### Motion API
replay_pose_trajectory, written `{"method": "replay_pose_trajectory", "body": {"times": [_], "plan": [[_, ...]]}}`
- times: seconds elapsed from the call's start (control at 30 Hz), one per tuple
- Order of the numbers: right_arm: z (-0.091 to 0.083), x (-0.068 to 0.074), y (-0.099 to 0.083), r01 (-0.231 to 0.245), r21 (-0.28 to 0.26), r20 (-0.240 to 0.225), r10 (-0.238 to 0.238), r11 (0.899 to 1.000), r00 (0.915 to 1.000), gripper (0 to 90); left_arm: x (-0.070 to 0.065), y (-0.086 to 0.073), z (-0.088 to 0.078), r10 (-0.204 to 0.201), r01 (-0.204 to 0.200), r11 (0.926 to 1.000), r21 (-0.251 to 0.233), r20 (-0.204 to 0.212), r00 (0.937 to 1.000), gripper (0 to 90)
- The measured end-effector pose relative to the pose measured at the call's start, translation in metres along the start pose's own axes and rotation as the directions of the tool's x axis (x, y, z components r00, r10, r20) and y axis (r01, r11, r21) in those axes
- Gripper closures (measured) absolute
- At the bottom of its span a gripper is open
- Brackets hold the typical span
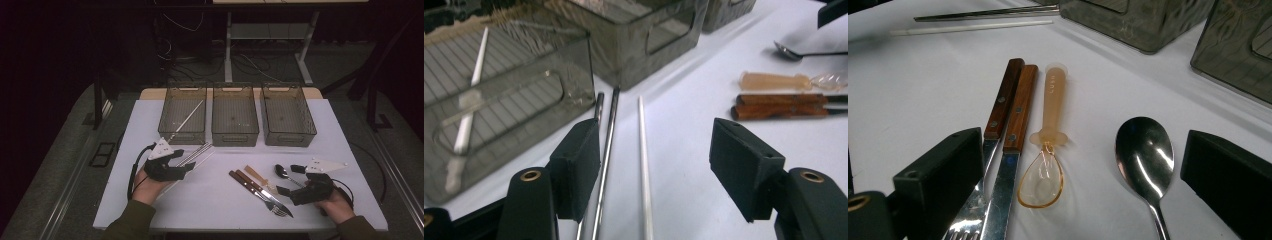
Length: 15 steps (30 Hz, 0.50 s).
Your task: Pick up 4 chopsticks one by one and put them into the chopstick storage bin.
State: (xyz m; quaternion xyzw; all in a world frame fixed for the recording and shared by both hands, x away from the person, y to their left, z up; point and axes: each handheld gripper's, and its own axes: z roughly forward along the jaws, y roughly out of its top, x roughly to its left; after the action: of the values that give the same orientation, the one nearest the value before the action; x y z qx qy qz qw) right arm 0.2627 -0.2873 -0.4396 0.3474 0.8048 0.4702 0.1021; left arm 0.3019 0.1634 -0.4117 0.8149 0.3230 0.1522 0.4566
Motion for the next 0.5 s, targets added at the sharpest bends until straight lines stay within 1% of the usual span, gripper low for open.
{"method": "replay_pose_trajectory", "body": {"times": [0.17, 0.27, 0.3, 0.4, 0.43, 0.47, 0.5], "plan": [[0.000, 0.000, 0.000, -0.005, -0.001, -0.003, 0.005, 1.000, 1.0000, 3.9, -0.004, -0.009, 0.002, 0.009, -0.009, 0.9990, 0.043, 0.003, 1.0000, 38.0], [0.000, 0.000, 0.000, -0.004, 0.002, 0.001, 0.004, 1.000, 1.0000, 3.8, -0.007, -0.014, 0.003, 0.024, -0.023, 0.9980, 0.060, -0.020, 0.9995, 39.2], [0.000, 0.000, 0.000, -0.004, 0.002, 0.001, 0.004, 1.000, 1.0000, 3.9, -0.007, -0.015, 0.002, 0.034, -0.032, 0.9966, 0.076, -0.019, 0.9992, 39.7], [0.000, 0.000, -0.001, -0.007, 0.004, 0.003, 0.007, 1.000, 1.0000, 3.8, -0.005, -0.018, 0.004, 0.018, -0.015, 0.9961, 0.087, -0.022, 0.9996, 42.2], [0.000, 0.000, -0.001, -0.006, 0.006, 0.003, 0.006, 1.000, 1.0000, 3.8, -0.004, -0.018, 0.005, 0.024, -0.021, 0.9946, 0.102, -0.024, 0.9994, 43.2], [0.001, 0.001, -0.001, -0.006, 0.006, 0.003, 0.006, 1.000, 1.0000, 3.9, -0.004, -0.019, 0.006, 0.020, -0.018, 0.9934, 0.113, -0.022, 0.9996, 44.5], [0.001, 0.001, -0.001, -0.006, 0.005, 0.003, 0.006, 1.000, 1.0000, 3.8, -0.003, -0.020, 0.007, 0.013, -0.011, 0.9917, 0.128, -0.019, 0.9997, 48.7]]}}
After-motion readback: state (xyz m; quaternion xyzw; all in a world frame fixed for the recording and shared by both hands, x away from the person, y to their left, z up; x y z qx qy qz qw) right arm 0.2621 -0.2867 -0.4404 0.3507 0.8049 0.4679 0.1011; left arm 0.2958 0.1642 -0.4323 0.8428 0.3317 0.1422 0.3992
